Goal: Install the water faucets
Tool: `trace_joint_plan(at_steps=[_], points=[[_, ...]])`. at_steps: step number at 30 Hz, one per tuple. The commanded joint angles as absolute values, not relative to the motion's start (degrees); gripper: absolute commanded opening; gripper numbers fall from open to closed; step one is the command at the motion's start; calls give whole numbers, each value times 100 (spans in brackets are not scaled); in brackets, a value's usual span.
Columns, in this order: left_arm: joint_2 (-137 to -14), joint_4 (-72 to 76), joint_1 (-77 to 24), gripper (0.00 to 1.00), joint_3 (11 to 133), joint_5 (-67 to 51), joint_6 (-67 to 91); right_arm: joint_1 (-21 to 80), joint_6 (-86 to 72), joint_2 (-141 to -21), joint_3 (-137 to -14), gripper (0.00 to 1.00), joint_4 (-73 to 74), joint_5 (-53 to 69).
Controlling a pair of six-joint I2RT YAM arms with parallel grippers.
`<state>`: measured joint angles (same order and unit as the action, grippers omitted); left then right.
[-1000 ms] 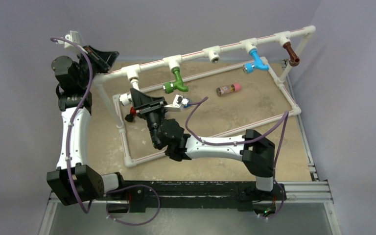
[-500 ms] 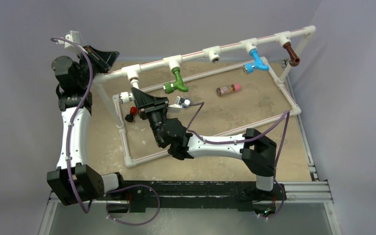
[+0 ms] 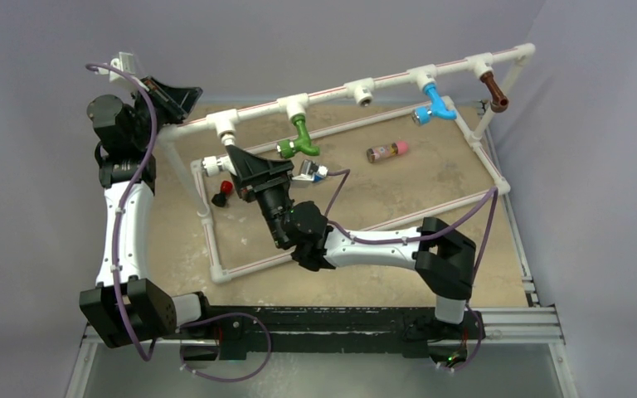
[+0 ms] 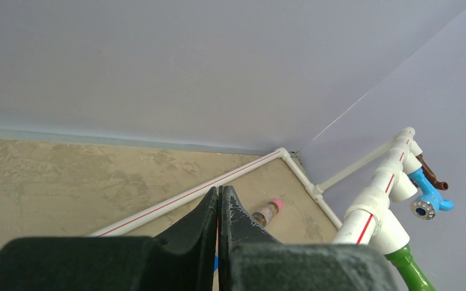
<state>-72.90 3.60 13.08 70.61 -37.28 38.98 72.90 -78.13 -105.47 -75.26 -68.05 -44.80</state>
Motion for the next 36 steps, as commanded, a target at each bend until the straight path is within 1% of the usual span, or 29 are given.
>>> trace_joint_plan(at_steps=[1, 12, 27, 31, 36], points=[[-7898, -1903, 1239, 0, 6231, -4088, 3823, 7312, -7869, -10075, -7523, 62, -7504, -4340], [-7901, -1907, 1244, 0, 6231, -4065, 3823, 7313, -7857, -9904, -7181, 64, -7246, -4245], [-7901, -1911, 1249, 0, 6231, -4045, 3823, 7321, -7579, -9233, -6564, 65, -6114, -4102], [-7901, -1908, 1246, 0, 6231, -4050, 3823, 7321, -7316, -9026, -6342, 65, -5949, -4143], [-7910, -1908, 1248, 0, 6233, -4052, 3828, 7320, -6431, -8722, -6194, 67, -5673, -4207]])
